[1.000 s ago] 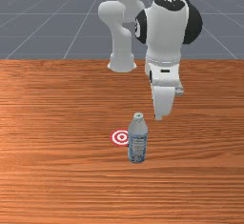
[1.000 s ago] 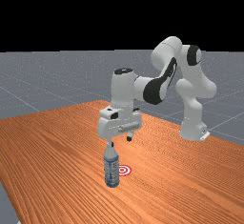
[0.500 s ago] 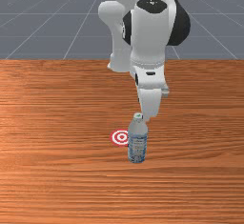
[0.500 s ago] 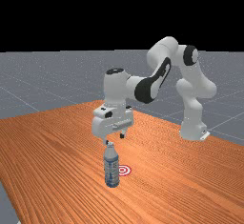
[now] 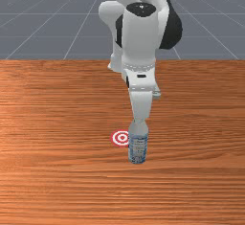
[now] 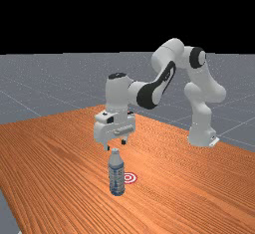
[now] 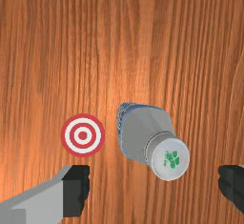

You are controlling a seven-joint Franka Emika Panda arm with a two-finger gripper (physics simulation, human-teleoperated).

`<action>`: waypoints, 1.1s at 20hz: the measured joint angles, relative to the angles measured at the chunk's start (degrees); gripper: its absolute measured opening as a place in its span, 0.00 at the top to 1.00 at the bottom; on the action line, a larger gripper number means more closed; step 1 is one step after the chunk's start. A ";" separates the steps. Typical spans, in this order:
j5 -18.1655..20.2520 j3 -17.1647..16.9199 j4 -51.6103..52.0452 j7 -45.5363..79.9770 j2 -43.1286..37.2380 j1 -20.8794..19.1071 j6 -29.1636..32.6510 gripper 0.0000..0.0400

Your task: Pick up the bottle and put it on the marker

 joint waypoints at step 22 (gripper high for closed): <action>-0.28 0.34 0.28 -0.34 1.25 0.45 0.47 0.00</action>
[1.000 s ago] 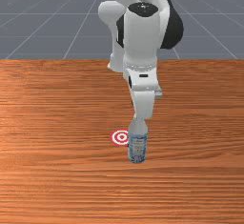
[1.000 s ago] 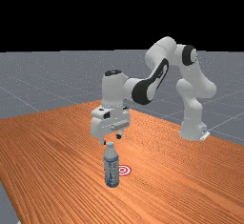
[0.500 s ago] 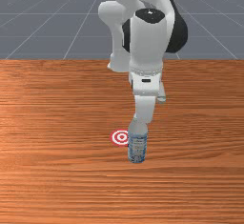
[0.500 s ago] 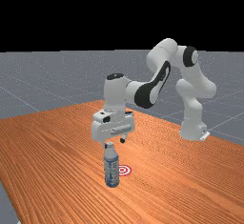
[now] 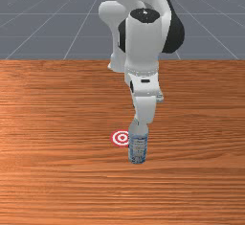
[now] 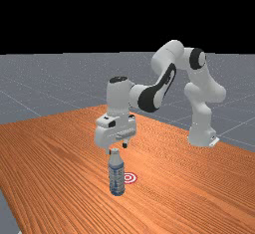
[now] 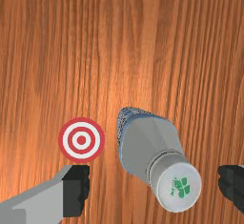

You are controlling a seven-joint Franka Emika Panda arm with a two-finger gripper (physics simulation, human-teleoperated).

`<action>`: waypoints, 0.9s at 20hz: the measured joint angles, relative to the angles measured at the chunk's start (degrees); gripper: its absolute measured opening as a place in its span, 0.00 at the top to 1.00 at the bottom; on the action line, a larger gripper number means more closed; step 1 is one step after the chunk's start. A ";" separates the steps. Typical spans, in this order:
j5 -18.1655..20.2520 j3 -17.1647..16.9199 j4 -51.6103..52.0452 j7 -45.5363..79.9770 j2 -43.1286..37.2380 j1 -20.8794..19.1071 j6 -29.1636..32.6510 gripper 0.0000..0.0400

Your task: Pick up the bottle and put it on the marker

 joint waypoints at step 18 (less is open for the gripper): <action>2.38 -1.45 -0.83 3.44 -0.35 -2.26 0.46 0.59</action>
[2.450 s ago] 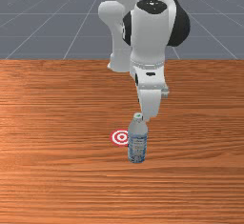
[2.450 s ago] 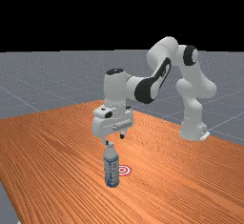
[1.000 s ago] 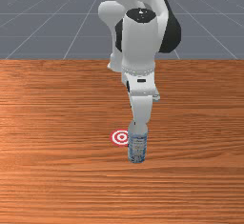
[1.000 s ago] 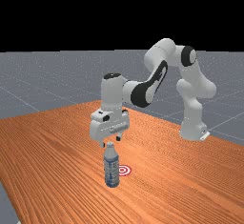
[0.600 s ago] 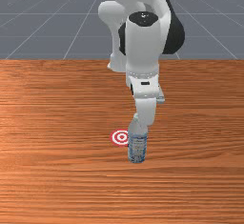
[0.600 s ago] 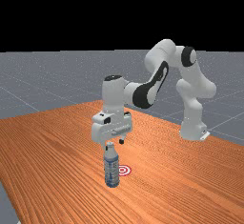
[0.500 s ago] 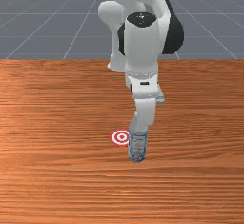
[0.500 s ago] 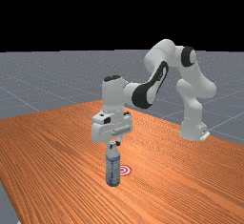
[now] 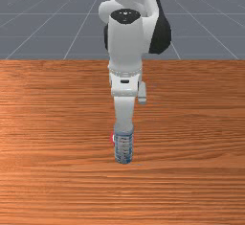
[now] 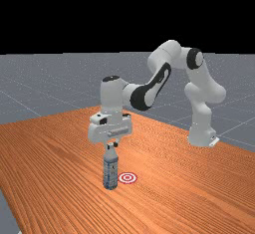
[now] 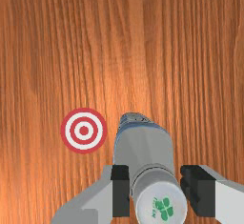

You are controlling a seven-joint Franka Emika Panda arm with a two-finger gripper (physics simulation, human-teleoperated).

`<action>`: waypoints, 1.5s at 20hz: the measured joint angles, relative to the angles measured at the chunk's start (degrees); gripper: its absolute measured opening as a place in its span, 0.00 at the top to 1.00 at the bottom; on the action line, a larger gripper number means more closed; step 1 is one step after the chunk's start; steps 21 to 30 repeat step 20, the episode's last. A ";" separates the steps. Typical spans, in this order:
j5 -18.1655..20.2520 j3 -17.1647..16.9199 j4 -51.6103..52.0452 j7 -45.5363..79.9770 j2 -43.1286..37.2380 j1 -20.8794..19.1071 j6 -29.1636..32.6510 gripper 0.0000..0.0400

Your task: Pick up the bottle and put it on the marker

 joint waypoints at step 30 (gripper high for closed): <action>5.35 2.72 -17.06 -5.66 -8.90 -3.00 7.01 0.38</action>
